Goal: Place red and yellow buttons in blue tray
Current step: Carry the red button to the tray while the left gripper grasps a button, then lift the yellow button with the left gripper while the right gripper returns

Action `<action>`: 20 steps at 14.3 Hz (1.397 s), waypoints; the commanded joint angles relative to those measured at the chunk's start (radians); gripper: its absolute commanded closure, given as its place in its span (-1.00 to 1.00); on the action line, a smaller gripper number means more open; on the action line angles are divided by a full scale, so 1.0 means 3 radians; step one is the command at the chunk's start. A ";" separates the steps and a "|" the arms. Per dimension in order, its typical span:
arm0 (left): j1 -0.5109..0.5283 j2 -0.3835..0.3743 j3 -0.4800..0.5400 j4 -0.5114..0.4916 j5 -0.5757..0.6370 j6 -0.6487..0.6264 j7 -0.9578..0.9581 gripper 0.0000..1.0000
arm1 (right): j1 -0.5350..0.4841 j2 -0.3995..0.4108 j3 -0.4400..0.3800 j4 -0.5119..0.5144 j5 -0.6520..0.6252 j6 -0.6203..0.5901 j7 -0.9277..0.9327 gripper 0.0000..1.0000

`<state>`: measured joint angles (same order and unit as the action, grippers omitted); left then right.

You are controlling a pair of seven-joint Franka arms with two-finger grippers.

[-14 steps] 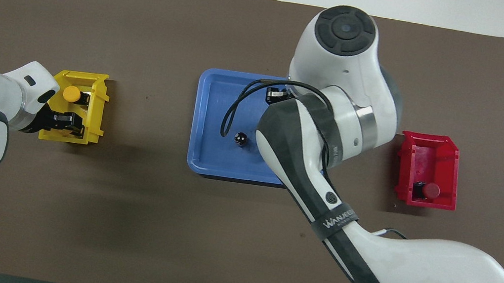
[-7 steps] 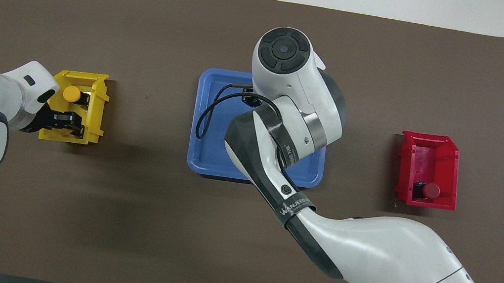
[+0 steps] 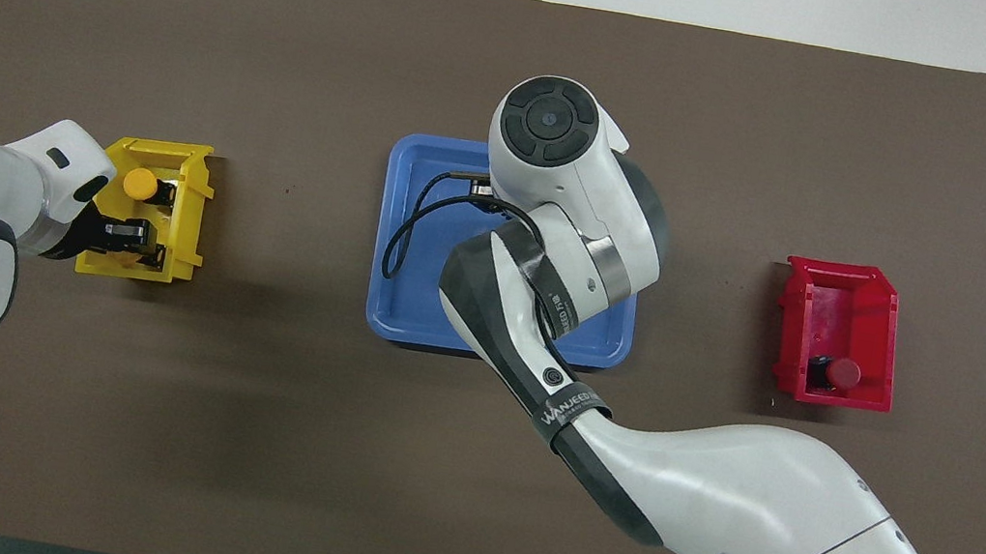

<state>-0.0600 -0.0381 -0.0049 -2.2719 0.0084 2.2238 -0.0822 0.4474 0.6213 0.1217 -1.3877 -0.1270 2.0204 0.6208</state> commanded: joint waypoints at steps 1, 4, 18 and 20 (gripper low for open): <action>0.0021 -0.0057 0.0011 -0.0132 0.0003 0.0160 0.0044 0.03 | -0.0044 -0.0041 0.0024 0.0110 -0.0022 -0.0208 0.0053 -0.92; 0.0031 -0.0026 0.0011 -0.0138 0.0008 0.0180 0.0039 0.03 | -0.0192 -0.0092 0.0049 0.0422 0.0060 -0.0536 -0.0059 -0.98; -0.0611 0.0585 -0.0050 0.1828 -0.0248 -0.1006 -0.0767 0.97 | -0.2089 -0.1385 0.0039 -0.0818 0.0475 -0.1321 -0.2401 -0.98; -0.0898 0.0989 -0.0045 0.2253 -0.0238 -0.0991 -0.1111 0.97 | -0.2054 -0.1483 0.0049 -0.1141 0.0475 -0.0816 -0.2397 -0.92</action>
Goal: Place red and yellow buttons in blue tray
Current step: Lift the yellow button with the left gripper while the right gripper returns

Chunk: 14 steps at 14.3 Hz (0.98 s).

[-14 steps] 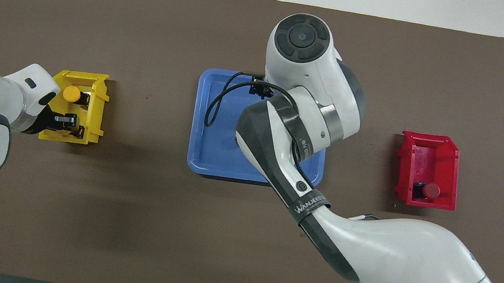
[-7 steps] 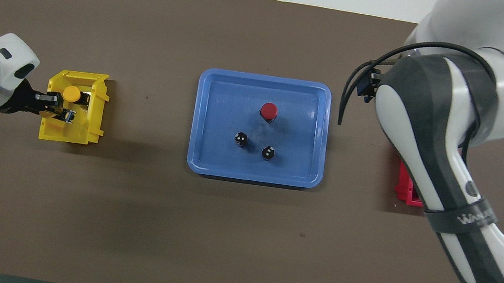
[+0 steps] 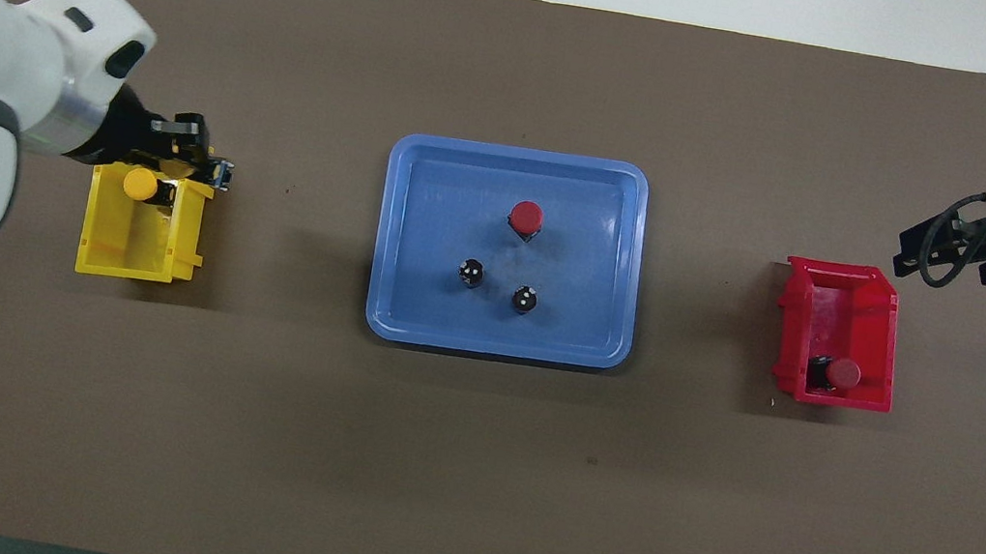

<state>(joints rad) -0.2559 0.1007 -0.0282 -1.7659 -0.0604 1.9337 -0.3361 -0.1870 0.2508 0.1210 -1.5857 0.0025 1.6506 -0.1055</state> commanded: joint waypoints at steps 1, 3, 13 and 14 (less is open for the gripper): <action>-0.0363 0.0640 0.0033 0.0655 -0.0008 -0.0008 -0.0316 0.97 | 0.0157 -0.0283 0.0067 -0.0573 0.0043 0.0495 0.0070 -0.85; -0.0552 0.0829 0.0033 0.0808 0.0002 0.0058 -0.0444 0.97 | 0.0347 -0.0340 0.0062 -0.0722 -0.0043 0.0526 0.0101 -0.74; -0.1223 0.1648 0.0104 0.1571 0.0318 -0.0013 -0.1047 0.97 | -0.0001 -0.0713 0.0067 -0.1811 -0.0044 0.1544 0.0014 -0.67; -0.1238 0.1684 0.0104 0.1571 0.0324 -0.0013 -0.1083 0.97 | 0.0010 -0.0733 0.0067 -0.1867 -0.0039 0.1559 0.0019 -0.67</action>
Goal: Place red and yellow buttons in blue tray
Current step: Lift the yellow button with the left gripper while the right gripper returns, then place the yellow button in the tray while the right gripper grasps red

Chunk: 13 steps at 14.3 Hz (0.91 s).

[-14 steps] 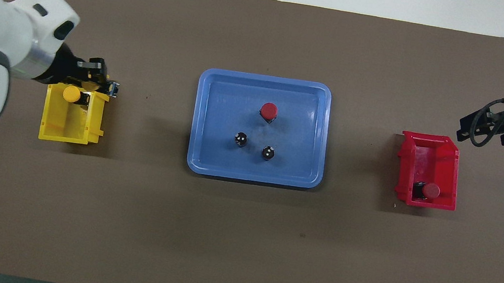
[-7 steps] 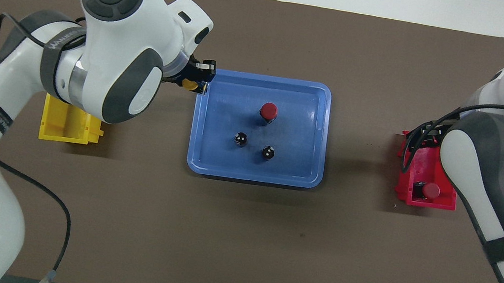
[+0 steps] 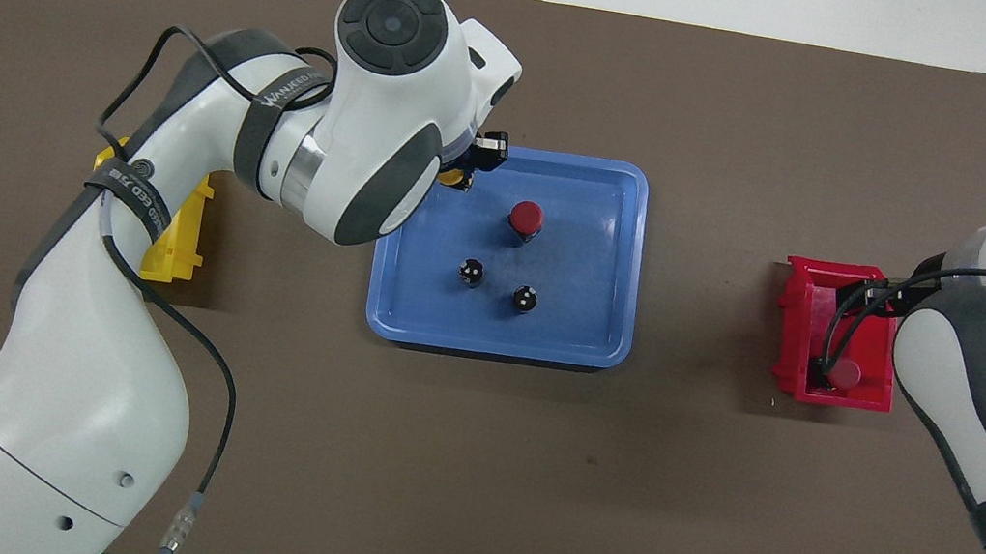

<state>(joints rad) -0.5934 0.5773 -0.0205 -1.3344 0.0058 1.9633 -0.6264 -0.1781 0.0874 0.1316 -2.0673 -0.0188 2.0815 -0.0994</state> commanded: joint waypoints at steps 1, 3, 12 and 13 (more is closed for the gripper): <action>-0.0149 0.0131 0.0078 0.0132 0.0108 -0.0112 -0.0131 0.97 | -0.0020 -0.0204 0.0032 -0.0313 0.0047 0.0138 -0.0001 -0.67; -0.0174 0.0141 0.0073 0.0117 0.0113 -0.0112 -0.0131 0.97 | -0.0015 -0.0225 0.0032 -0.0334 0.0052 0.0133 -0.0006 -0.67; -0.0144 0.0136 0.0078 -0.0057 0.0185 0.0098 -0.0131 -0.12 | 0.0016 -0.0312 0.0032 -0.0553 0.0052 0.0220 -0.0134 -0.59; -0.0144 0.0131 0.0078 -0.0082 0.0180 0.0123 -0.0131 -0.24 | 0.0016 -0.0317 0.0032 -0.0599 0.0052 0.0235 -0.0139 -0.57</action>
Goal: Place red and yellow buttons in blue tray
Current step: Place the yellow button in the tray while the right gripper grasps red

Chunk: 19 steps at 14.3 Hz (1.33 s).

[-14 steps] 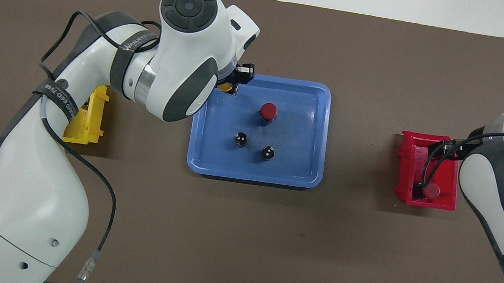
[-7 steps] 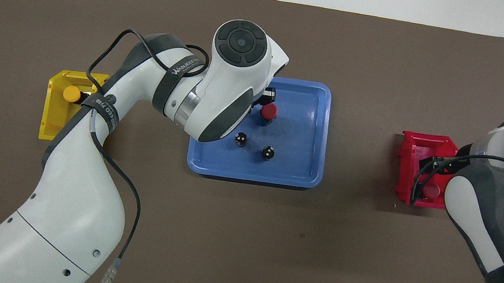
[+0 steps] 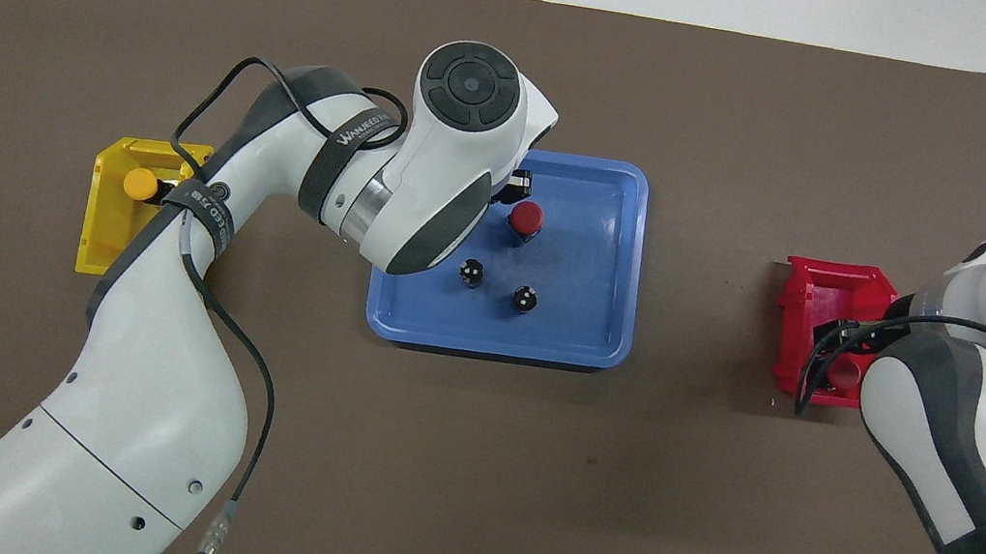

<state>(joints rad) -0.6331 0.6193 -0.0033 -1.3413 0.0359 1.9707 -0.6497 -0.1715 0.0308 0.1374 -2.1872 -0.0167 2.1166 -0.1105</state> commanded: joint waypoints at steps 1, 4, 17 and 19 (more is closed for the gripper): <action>-0.0017 -0.0009 0.0021 -0.0059 0.0075 0.0099 -0.0054 -0.33 | -0.0006 -0.0133 0.0013 -0.0205 0.0045 0.0118 -0.0107 -0.55; -0.0022 -0.0004 0.0021 -0.0039 0.0075 0.0058 -0.0059 -0.48 | -0.0006 -0.0144 0.0013 -0.0231 0.0045 0.0124 -0.0229 -0.53; 0.0508 -0.1382 0.0169 -0.0838 0.0064 -0.0888 0.0567 -1.00 | -0.0057 -0.0210 0.0013 -0.0451 0.0045 0.0369 -0.0491 -0.35; 0.0963 -0.1740 0.0164 -0.1279 0.0054 -0.0751 0.1130 -1.00 | -0.0057 -0.0215 0.0013 -0.0461 0.0045 0.0369 -0.0496 -0.34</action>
<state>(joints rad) -0.4560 0.2404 0.0564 -1.5226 0.0463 1.6948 -0.4566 -0.1758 -0.0008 0.1353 -2.2891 -0.0167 2.2056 -0.2275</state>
